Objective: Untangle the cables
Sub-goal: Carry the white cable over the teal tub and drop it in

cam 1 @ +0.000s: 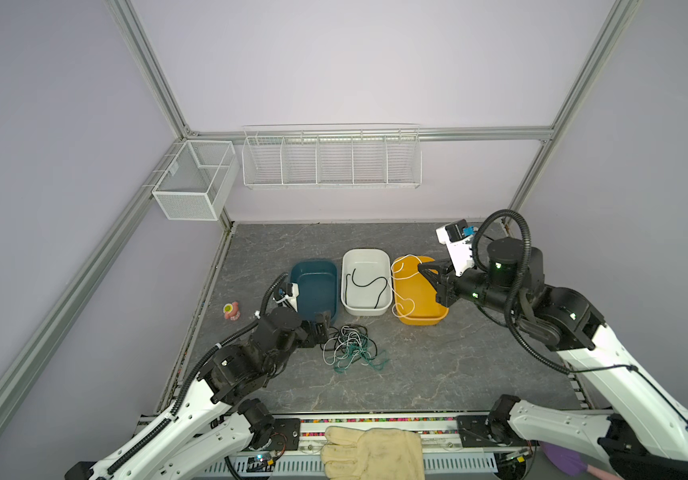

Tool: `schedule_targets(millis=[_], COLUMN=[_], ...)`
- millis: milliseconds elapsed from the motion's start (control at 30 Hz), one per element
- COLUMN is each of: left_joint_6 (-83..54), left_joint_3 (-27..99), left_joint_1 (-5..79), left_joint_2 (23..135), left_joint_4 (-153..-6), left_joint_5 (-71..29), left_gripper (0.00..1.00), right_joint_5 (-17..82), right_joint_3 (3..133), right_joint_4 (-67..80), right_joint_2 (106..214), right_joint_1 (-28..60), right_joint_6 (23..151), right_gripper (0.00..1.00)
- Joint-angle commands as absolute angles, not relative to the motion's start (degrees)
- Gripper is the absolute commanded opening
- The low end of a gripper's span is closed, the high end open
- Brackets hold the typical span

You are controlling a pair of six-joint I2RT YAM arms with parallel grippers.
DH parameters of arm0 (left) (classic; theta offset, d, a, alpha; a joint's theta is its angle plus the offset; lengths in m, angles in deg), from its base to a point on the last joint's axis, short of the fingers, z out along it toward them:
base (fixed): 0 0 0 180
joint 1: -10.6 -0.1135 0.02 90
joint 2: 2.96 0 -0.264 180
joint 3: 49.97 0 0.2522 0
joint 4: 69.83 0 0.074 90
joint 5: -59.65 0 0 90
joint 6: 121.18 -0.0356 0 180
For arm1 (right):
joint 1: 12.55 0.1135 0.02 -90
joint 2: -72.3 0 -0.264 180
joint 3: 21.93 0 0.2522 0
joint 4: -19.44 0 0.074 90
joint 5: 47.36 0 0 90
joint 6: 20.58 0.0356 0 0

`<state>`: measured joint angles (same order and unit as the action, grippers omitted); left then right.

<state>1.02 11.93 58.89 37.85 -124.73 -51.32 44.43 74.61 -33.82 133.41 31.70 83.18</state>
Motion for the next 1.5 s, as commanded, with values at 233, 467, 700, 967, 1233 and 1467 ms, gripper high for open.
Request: schedule_targets(millis=[233, 467, 700, 967, 1233, 1467], left_joint_6=[-18.48, -18.21, -18.97, -18.97, -19.9, -19.91], left_joint_3=[6.22, 0.06, -2.59, -2.81, -2.99, -3.07], left_joint_1=[59.05, 59.02, 59.02, 59.02, 59.03, 59.02], left_joint_2=[33.47, 26.51, 22.18, 23.04, 23.96, 24.18], left_joint_4=[-121.3, -117.33, -114.61, -114.26, -113.65, -113.39], left_joint_5=[-69.15, -70.5, -71.35, -70.89, -70.53, -70.35], left_gripper=[0.99, 0.99, 0.99, 0.99, 0.99, 0.99], right_joint_5=[42.01, 40.43, 39.65, 40.76, 40.16, 34.66], right_joint_3=[72.09, 72.41, 72.38, 73.14, 74.58, 75.83], right_joint_4=[-30.75, -30.59, -29.36, -29.12, -28.36, -24.52], right_joint_2=[132.69, 133.82, 135.1, 137.06, 140.16, 144.4], right_joint_1=[29.12, 28.73, 28.74, 28.76, 28.63, 28.68], right_joint_6=[84.61, 84.7, 84.91, 84.79, 86.02, 88.35], right_gripper=[0.07, 0.07, 0.07, 0.07, 0.07, 0.07])
